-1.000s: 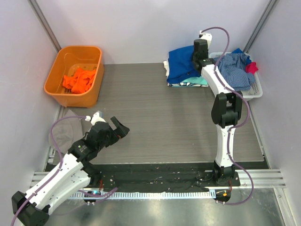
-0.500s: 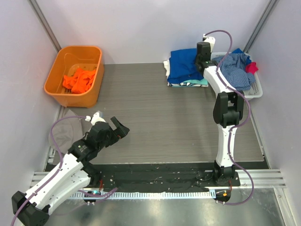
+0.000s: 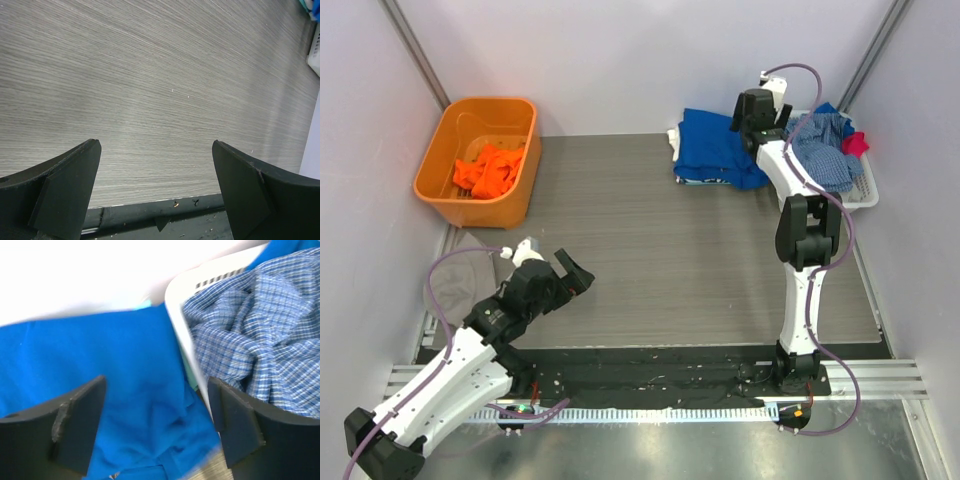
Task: Fold and stack the t-shirts
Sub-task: Neatly place the folded tshirt to the corner
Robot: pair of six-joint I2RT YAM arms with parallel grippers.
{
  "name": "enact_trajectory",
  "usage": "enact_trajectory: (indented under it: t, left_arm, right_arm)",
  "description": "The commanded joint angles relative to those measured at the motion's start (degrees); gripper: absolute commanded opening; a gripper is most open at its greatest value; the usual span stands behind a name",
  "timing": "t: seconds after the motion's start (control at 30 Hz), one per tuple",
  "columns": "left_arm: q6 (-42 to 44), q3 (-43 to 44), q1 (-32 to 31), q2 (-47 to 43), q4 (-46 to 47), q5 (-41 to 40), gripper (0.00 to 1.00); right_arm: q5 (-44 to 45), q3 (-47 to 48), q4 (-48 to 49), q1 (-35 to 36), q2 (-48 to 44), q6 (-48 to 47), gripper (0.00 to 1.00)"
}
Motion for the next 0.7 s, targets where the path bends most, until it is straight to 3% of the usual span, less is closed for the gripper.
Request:
enact_trajectory:
  t: [0.0, 0.23, 0.37, 0.47, 0.67]
  left_arm:
    - [0.88, 1.40, 0.29, -1.09, -0.92, -0.34, 1.00]
    - [1.14, 1.75, 0.29, -1.36, -1.19, -0.78, 1.00]
    - [4.73, 3.50, 0.29, -0.13, -1.98, -2.36, 1.00]
    - [7.19, 5.70, 0.29, 2.15, -2.95, -4.55, 1.00]
    - [12.47, 8.87, 0.29, 6.02, -1.90, -7.89, 1.00]
  right_arm:
    - [6.56, 0.86, 5.70, -0.50, -4.69, -0.59, 0.94]
    - [3.68, -0.10, 7.11, -0.41, -8.99, 0.11, 0.98]
    - [-2.29, -5.45, 6.94, -0.41, -13.82, 1.95, 0.98]
    - [-5.19, -12.57, 6.07, 0.11, -19.70, 4.59, 0.98]
    - [-5.12, -39.09, 9.30, 5.82, -38.15, 4.68, 1.00]
